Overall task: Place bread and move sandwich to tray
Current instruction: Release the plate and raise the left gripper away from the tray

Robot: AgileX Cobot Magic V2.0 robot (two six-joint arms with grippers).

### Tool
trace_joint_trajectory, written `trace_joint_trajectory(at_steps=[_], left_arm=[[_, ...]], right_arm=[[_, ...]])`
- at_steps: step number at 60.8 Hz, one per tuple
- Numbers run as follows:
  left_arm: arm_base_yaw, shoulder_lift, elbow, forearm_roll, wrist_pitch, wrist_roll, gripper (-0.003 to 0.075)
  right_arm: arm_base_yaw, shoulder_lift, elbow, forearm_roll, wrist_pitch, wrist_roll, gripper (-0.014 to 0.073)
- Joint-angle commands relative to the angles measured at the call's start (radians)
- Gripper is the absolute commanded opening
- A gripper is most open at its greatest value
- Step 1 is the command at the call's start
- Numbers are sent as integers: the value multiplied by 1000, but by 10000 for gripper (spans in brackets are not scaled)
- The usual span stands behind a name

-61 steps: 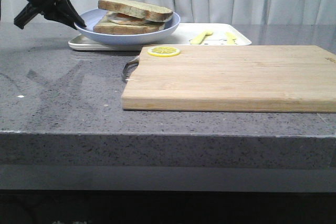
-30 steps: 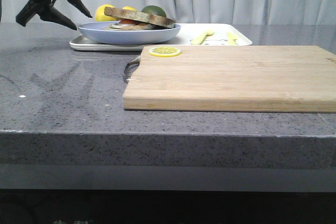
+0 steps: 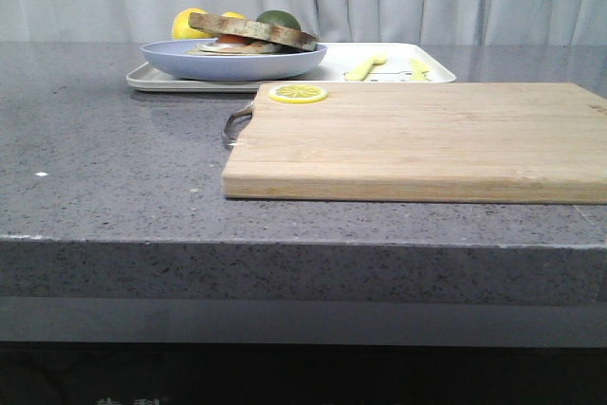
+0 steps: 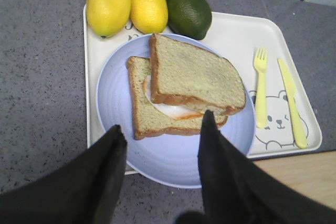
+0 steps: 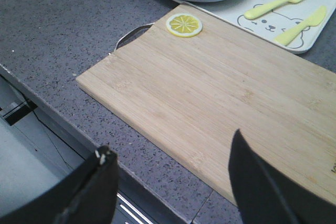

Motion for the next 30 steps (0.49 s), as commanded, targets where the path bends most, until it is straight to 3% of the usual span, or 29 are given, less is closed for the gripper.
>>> trace_joint_trajectory(at_steps=[1,30], left_arm=[[-45,-129,39,58,-78,4,327],[-261,-609,670,303,-344,4,327]], right_arm=[[2,-2,-26,3,-69,2,475],[2,-2,-26,3,-69,2,475]])
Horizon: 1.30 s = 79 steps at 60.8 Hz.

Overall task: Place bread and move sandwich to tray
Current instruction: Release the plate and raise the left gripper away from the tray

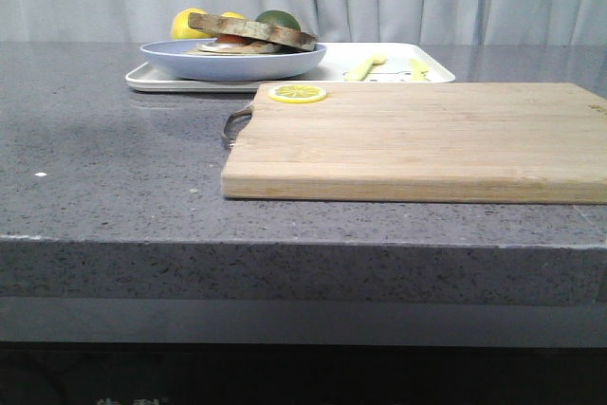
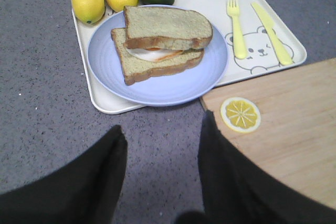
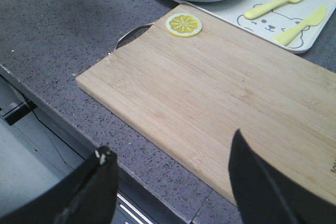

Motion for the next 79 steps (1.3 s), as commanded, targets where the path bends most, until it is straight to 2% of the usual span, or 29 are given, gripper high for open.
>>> trace_joint_trajectory(at_steps=[1,18,34,49,59,64,70,79], left_arm=[[-41,-117,85,27,-116,2,327],[-137,-449,440,120,-188,2,327],[-151,-790,680,121,-184,4,327],[-151,-994,791,121,-177,4,327],[-151,-1008,801,121,-177,4,324],[-151,-1008,801,121,-177,4,294],[-151,-1008,801,121,-177,4,202],[-151,-1008,801,121,-177,4,24]], right_arm=[[2,-2,-26,3,-69,2,475],[2,-2,-26,3,-69,2,475],[2,-2,-26,4,-62,2,475],[2,-2,-26,4,-62,2,475],[2,-2,-26,4,-62,2,475],[2,-2,-26,4,-63,2,465],[2,-2,-26,3,-62,2,365],[2,-2,-26,3,-51,2,83]])
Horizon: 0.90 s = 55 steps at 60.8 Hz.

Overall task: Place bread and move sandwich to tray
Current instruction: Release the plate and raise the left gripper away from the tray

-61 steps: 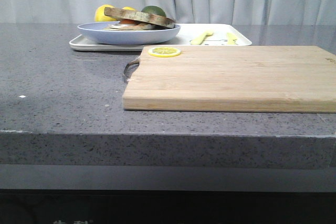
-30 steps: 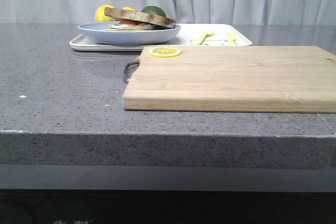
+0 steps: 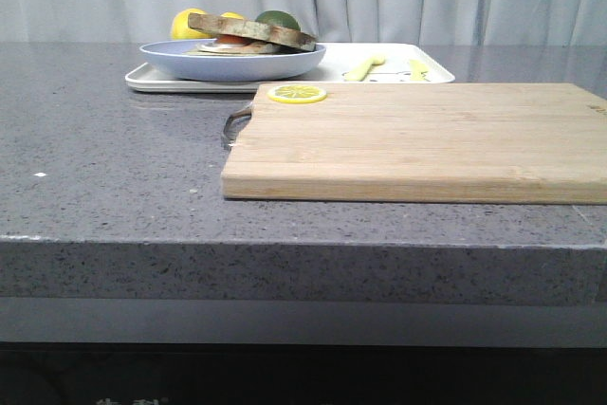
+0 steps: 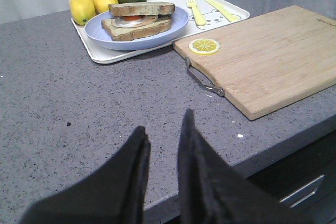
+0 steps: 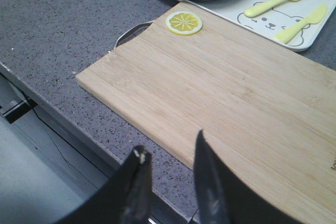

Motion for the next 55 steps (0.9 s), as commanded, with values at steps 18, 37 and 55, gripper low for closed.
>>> trace_joint_trajectory(at_steps=[18,37,55], left_arm=[[-5,10,-24,1,-79,-1,-18],[-5,10,-24,1,-79,-1,-18],[110,-74,54,3,-125,-1,-18]], right_arm=[[2,-2,-26,3,-58,2,-68],[2,-2,-26,3,-58,2,-68],[2,-2,-26,3,-58,2,-68]])
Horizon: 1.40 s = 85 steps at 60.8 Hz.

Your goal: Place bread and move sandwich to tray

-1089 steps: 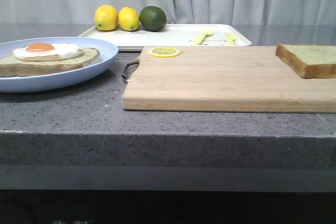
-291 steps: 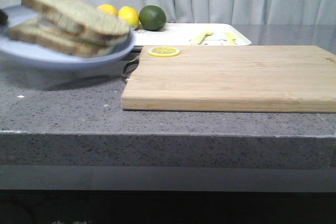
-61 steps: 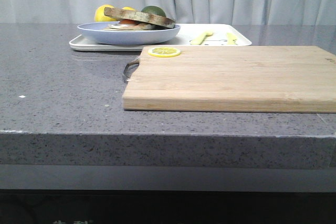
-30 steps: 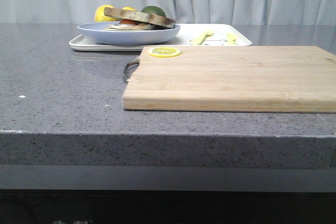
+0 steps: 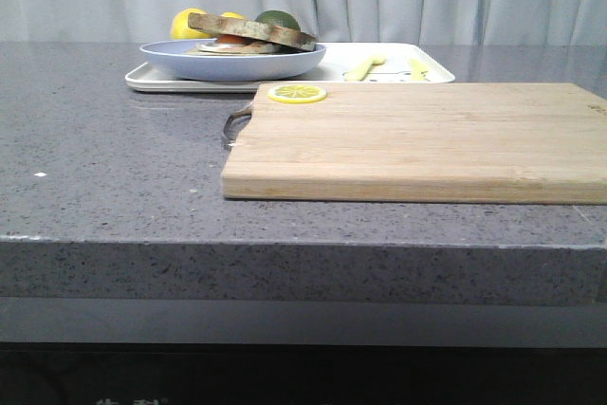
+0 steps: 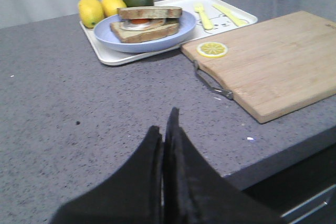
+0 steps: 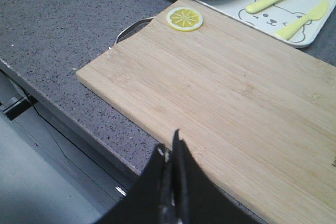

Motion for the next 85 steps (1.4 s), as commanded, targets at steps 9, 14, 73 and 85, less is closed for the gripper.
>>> trace_joint_trajectory(at_steps=[9,14,73,85], left_arm=[[191,-87,119,-20,-195,-1,-18],[257,-113,203,-45,-318,-1,-18],[370,-225,510,-105,-612,-1,-18],[370,-225,510,-105,-612,-1,-18]], right_arm=[[2,-2,-26,3,-66,2,-68],[2,-2,-26,3,-66,2,-68],[2,-2,-26,3,-64,2,-68],[2,-2,-26,3,-64,2,-68]])
